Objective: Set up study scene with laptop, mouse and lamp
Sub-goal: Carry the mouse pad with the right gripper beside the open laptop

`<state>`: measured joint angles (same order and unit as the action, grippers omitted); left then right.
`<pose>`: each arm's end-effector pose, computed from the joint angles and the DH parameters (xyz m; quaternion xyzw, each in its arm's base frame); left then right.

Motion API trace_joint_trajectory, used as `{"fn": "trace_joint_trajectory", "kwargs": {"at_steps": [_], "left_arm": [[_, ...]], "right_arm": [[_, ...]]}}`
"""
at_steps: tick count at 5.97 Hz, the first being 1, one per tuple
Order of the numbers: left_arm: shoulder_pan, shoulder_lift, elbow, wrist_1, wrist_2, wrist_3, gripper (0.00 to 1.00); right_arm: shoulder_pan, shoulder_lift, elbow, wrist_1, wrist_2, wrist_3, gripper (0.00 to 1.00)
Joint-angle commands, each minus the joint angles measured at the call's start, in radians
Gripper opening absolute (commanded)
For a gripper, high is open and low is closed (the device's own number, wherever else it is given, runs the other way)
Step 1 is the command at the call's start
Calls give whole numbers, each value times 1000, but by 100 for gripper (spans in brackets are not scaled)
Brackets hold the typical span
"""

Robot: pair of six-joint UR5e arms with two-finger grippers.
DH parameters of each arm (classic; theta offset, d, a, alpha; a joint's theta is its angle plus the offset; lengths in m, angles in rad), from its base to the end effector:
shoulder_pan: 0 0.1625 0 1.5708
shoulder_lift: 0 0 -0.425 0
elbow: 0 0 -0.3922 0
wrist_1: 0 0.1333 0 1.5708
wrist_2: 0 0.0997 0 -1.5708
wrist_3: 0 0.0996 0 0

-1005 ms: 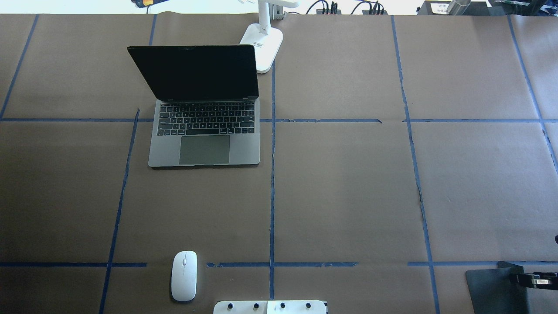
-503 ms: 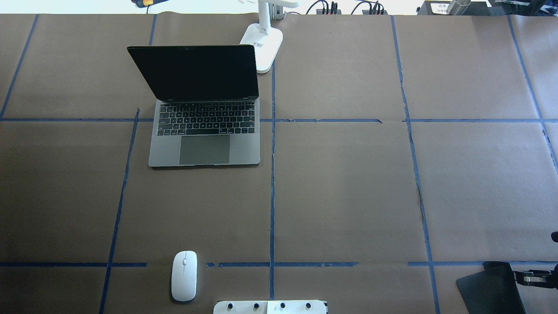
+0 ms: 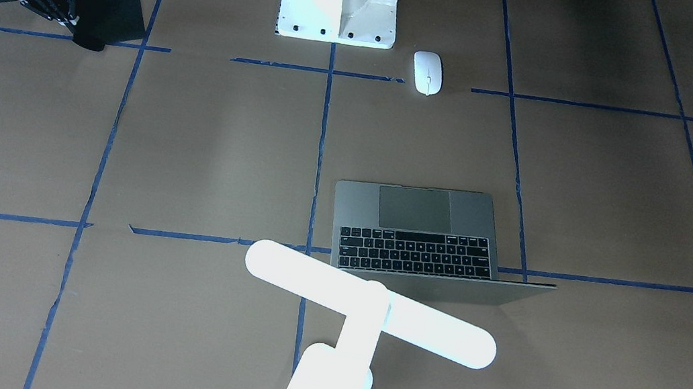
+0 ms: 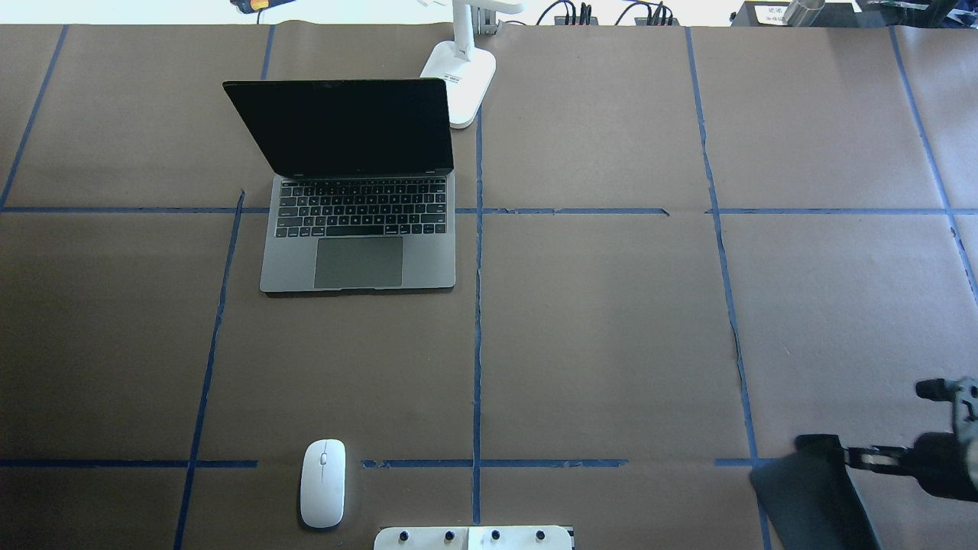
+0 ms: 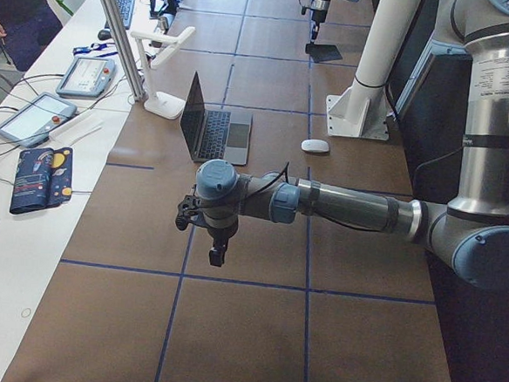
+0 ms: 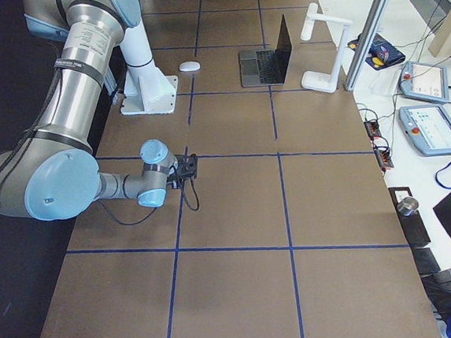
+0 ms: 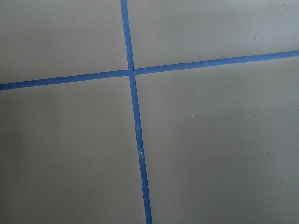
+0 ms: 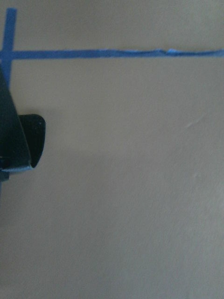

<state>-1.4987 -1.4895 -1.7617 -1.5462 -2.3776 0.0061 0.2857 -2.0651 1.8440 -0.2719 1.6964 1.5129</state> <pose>-0.0280 -0.4637 0.6034 0.0261 0.3933 0.0526 0.9175 -0.2684 -0.2048 0.5816 0.0345 -0.5138 0.0654 0.8547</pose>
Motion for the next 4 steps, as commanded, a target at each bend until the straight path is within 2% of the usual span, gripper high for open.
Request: {"fn": "trace_joint_trajectory", "kwargs": {"at_steps": [1, 2, 3, 4], "left_arm": [[0, 0, -1, 0, 0, -2, 100], [0, 0, -7, 2, 0, -2, 100], [0, 0, -9, 2, -2, -3, 100], [0, 2, -12, 2, -23, -5, 100]], "right_arm": [[171, 216, -2, -213, 130, 0, 0], [231, 315, -5, -321, 172, -2, 0], [263, 436, -6, -451, 177, -2, 0], [301, 589, -11, -633, 177, -11, 0]]}}
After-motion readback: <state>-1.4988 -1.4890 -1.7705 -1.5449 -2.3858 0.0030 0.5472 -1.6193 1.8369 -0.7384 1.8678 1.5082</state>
